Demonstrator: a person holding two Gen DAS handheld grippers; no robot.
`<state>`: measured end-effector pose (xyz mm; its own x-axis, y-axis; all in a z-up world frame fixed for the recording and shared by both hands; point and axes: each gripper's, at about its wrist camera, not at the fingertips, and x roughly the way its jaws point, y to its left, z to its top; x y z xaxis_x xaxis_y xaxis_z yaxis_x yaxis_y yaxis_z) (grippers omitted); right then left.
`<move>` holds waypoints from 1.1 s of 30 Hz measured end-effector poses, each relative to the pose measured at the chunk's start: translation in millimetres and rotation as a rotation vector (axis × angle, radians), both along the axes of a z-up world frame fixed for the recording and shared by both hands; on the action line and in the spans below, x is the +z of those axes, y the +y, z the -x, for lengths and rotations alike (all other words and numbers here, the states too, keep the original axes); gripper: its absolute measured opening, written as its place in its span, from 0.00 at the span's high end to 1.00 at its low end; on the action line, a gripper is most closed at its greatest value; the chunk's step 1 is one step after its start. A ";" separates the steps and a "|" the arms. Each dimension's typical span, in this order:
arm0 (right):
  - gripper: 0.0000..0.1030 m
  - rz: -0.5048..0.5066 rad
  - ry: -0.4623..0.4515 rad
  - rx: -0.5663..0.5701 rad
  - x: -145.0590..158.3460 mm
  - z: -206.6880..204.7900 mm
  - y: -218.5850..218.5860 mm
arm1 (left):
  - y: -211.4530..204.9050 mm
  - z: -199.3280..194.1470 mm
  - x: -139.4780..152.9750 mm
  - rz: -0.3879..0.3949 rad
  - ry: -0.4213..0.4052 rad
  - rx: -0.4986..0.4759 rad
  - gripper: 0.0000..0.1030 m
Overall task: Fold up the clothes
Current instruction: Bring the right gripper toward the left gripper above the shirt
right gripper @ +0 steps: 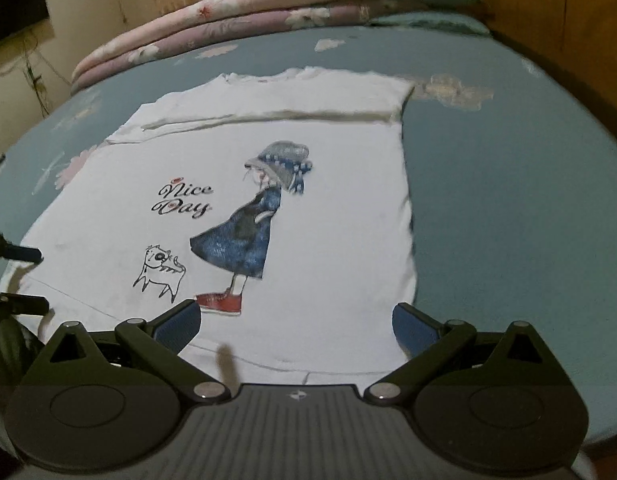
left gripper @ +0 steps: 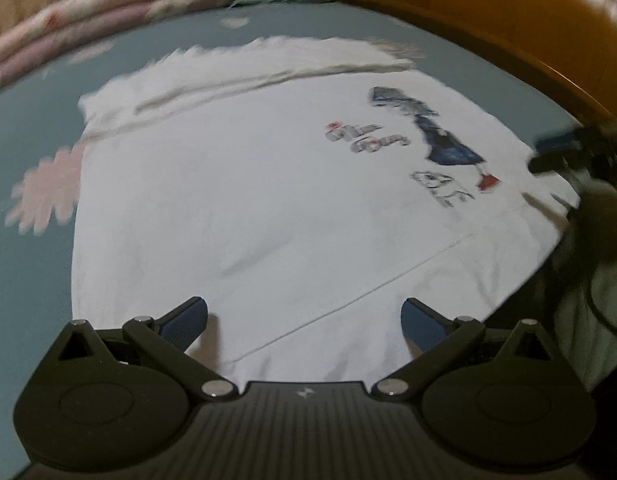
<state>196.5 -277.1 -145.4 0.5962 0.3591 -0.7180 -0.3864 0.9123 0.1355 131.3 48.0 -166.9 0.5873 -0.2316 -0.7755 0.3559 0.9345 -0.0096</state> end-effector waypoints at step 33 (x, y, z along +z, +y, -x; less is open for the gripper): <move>0.00 0.345 -0.283 0.643 7.8 67.9 109.3 | -91.1 38.0 11.6 -0.492 -0.353 -0.404 0.01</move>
<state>128.6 -167.8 -137.5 0.5237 0.4804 -0.7035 -0.8310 0.4699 -0.2978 93.2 -43.2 -155.3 0.7639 -0.1565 -0.6261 0.5786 0.5958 0.5570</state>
